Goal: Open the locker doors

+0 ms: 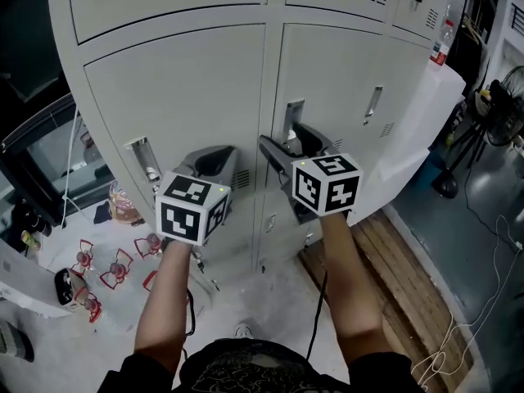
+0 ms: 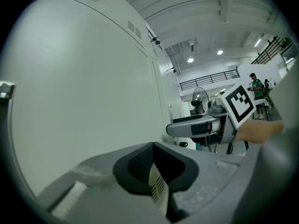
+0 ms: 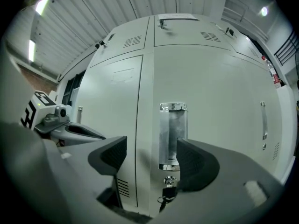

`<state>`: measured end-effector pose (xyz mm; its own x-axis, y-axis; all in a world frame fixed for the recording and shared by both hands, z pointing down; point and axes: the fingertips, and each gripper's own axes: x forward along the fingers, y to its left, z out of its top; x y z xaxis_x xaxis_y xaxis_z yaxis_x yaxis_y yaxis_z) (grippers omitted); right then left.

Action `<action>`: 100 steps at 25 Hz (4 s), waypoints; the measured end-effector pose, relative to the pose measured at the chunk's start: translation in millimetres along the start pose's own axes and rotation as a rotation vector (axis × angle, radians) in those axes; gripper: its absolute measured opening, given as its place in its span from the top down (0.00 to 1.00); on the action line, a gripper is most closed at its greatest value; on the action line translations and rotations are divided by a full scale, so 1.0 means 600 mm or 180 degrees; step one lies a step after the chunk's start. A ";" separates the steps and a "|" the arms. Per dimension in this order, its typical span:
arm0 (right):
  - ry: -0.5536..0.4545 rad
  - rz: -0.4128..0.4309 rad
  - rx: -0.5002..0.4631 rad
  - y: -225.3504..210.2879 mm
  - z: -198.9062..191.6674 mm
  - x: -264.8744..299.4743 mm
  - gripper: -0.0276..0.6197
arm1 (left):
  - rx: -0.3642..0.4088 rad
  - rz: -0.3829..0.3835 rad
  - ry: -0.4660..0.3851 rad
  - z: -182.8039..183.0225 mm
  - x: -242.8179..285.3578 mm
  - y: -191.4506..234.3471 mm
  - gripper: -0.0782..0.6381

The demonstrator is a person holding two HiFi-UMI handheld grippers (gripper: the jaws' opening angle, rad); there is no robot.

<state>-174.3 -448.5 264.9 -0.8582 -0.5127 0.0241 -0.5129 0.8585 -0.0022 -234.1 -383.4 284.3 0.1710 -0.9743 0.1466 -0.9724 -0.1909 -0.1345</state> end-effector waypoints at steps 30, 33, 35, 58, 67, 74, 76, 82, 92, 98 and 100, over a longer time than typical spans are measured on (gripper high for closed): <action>-0.0020 0.0161 0.0025 0.011 -0.007 -0.056 0.55 | 0.0031 -0.0147 -0.0032 0.008 0.015 -0.064 0.89; -0.0032 0.0159 0.0041 0.005 -0.007 -0.078 0.56 | 0.0022 -0.0110 0.0008 0.004 0.012 -0.086 0.89; -0.0039 0.0164 0.0045 0.001 -0.007 -0.092 0.58 | 0.0029 -0.0096 0.0031 0.003 0.012 -0.103 0.89; -0.0004 -0.0036 0.0029 -0.087 -0.008 -0.254 0.73 | 0.0017 -0.0504 0.0000 0.022 0.097 -0.266 0.89; -0.0016 -0.0198 0.0002 -0.119 -0.008 -0.303 0.73 | 0.0042 -0.0858 -0.0060 0.035 0.142 -0.320 0.89; -0.0048 -0.0406 0.0025 -0.148 -0.009 -0.337 0.73 | 0.0052 -0.1115 -0.0110 0.043 0.166 -0.354 0.89; -0.0055 -0.0469 0.0033 -0.157 -0.010 -0.345 0.73 | 0.0060 -0.1183 -0.0114 0.043 0.172 -0.363 0.89; -0.0077 -0.0661 0.0047 -0.180 -0.011 -0.371 0.75 | 0.0098 -0.1383 -0.0134 0.047 0.189 -0.391 0.89; -0.0147 -0.1161 0.0124 -0.236 -0.013 -0.413 0.81 | 0.0167 -0.1750 -0.0158 0.054 0.219 -0.438 0.89; -0.0145 -0.1344 0.0118 -0.268 -0.012 -0.433 0.82 | 0.0235 -0.1889 -0.0175 0.064 0.226 -0.467 0.89; -0.0143 -0.1321 0.0101 -0.279 -0.012 -0.439 0.82 | 0.0252 -0.1867 -0.0170 0.067 0.231 -0.479 0.89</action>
<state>137.9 -457.1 266.0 -0.5782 -0.8158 -0.0142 -0.8152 0.5783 -0.0323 75.6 -468.2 304.2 0.6859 -0.7078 0.1693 -0.6987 -0.7055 -0.1189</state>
